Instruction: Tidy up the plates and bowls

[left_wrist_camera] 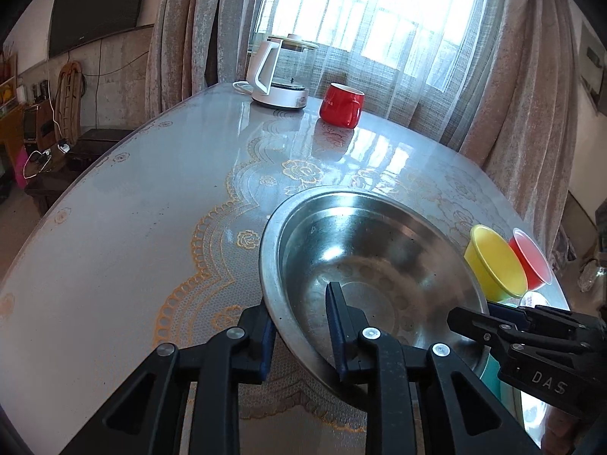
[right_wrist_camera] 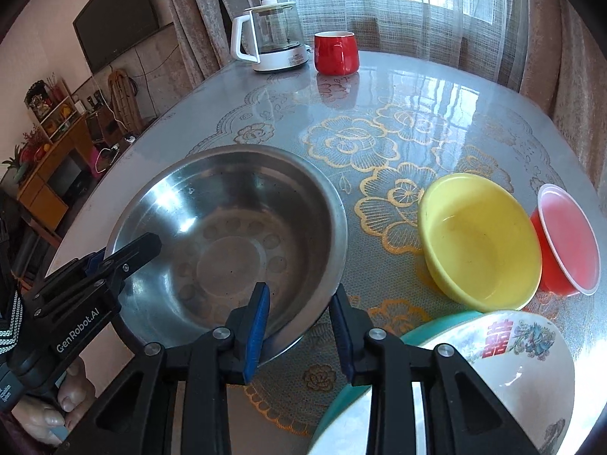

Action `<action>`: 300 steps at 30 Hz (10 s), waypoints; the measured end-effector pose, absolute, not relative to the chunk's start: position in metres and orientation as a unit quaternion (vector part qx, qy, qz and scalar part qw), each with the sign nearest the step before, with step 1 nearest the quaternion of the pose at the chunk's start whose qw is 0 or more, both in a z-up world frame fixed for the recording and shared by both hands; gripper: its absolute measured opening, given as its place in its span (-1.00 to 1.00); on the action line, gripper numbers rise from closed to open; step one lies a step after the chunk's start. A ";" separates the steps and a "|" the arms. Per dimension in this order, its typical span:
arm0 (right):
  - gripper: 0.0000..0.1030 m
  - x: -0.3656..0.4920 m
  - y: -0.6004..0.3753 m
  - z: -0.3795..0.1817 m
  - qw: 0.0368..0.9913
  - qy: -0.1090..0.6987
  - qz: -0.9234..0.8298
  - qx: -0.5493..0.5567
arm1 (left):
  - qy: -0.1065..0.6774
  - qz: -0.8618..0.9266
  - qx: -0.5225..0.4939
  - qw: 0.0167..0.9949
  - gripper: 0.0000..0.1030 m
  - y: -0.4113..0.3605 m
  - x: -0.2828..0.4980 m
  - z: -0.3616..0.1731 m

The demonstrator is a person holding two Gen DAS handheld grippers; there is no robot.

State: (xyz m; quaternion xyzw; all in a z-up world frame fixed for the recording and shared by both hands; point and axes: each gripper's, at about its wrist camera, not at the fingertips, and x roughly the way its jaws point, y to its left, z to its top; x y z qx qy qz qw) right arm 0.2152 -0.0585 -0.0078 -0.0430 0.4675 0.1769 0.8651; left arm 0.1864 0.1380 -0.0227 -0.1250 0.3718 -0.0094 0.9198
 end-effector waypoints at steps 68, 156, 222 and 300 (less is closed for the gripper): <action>-0.37 0.096 -0.047 -0.022 0.852 0.451 0.264 -0.025 | 0.388 0.022 -0.129 0.912 -0.46 0.150 0.035 -0.030; -0.52 0.259 -0.253 -0.015 0.851 0.446 0.068 0.268 | 0.457 -0.110 -0.096 0.877 -0.39 -0.033 0.281 -0.002; -0.74 0.097 -0.139 0.039 0.881 0.375 0.244 0.152 | 0.336 -0.083 -0.118 0.931 -0.68 0.075 0.050 0.045; -0.70 0.102 -0.055 -0.012 0.839 0.455 0.288 0.078 | 0.407 -0.020 -0.185 0.894 -0.67 0.154 0.047 -0.019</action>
